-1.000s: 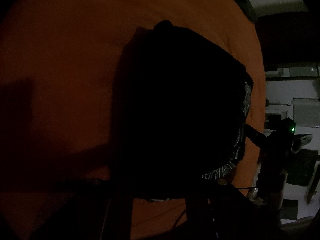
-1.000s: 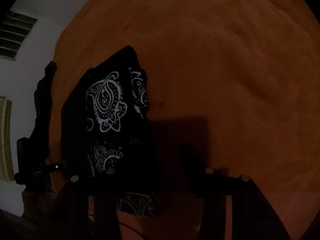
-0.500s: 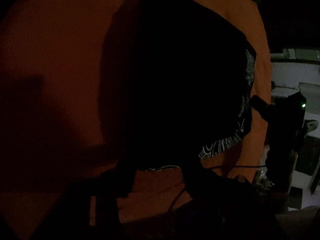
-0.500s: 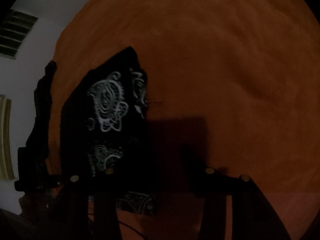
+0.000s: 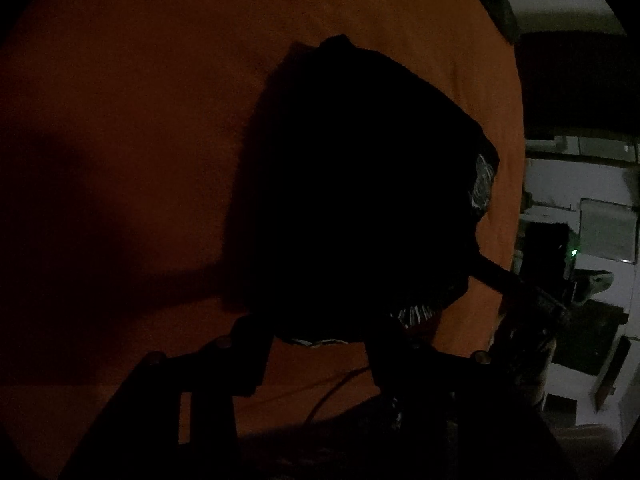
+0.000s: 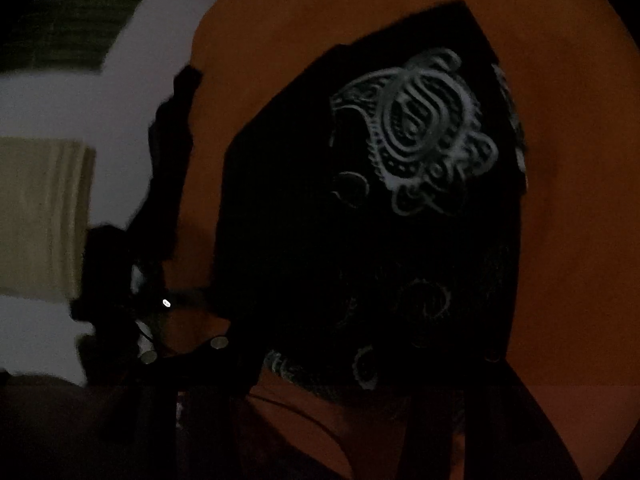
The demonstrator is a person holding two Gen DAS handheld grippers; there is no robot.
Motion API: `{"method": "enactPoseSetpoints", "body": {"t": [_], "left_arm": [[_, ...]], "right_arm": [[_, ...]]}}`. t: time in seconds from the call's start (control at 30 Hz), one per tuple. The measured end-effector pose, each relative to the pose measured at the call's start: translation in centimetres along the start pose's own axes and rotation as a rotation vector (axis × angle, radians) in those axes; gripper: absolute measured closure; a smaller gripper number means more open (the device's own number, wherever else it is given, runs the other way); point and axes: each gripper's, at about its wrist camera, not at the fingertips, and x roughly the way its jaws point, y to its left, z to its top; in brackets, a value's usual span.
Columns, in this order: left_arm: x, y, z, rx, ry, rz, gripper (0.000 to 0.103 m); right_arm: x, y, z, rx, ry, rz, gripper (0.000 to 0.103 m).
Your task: Fold clothes
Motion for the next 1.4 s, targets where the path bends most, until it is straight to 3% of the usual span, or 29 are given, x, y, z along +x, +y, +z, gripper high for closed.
{"method": "enactPoseSetpoints", "body": {"t": [0.13,0.27,0.3,0.33,0.4,0.57,0.67,0.8,0.97,1.07,1.13,1.23,1.4], "left_arm": [[1.4,-1.5,-0.1,-0.031,0.002,-0.02,0.06],[1.7,-1.2,1.0,-0.026,0.005,-0.028,0.06],[1.2,-0.7,1.1,-0.023,0.008,-0.031,0.06],[1.0,-0.3,1.2,-0.023,0.011,-0.03,0.06],[0.4,0.7,1.3,-0.032,0.013,-0.027,0.06],[-1.0,1.8,1.4,-0.03,-0.01,-0.037,0.06],[-0.8,2.1,1.6,-0.021,-0.009,-0.038,0.06],[-0.4,2.5,1.8,-0.022,-0.003,-0.067,0.06],[0.2,2.2,1.5,0.006,0.019,-0.102,0.06],[1.2,1.8,0.9,0.022,0.024,-0.113,0.06],[1.5,1.4,0.5,0.047,0.023,-0.098,0.061],[1.9,0.7,0.3,0.064,0.028,-0.086,0.061],[2.2,0.9,0.4,0.045,0.028,-0.084,0.061]], "right_arm": [[-0.5,-0.3,-2.1,0.059,0.011,0.059,0.058],[1.6,0.5,-2.7,0.095,0.03,0.101,0.059],[2.3,0.7,-2.6,0.105,0.033,0.116,0.073],[2.9,1.1,-2.6,0.103,0.031,0.116,0.098],[2.5,2.1,-2.9,0.064,-0.001,0.071,0.102],[-1.9,3.1,-3.1,-0.002,-0.1,0.003,0.102],[-2.9,1.6,-3.1,0.0,-0.077,-0.045,0.103],[-1.3,0.9,-3.1,-0.007,-0.016,-0.072,0.103],[1.4,1.6,-2.4,0.045,-0.006,-0.068,0.102],[0.6,2.7,-1.9,-0.018,-0.024,-0.137,0.101],[-0.1,4.0,-1.0,-0.084,-0.049,-0.175,0.097],[-0.3,5.2,1.2,-0.123,-0.081,-0.151,0.091],[1.8,6.3,6.4,-0.18,-0.12,-0.166,0.089]]}}
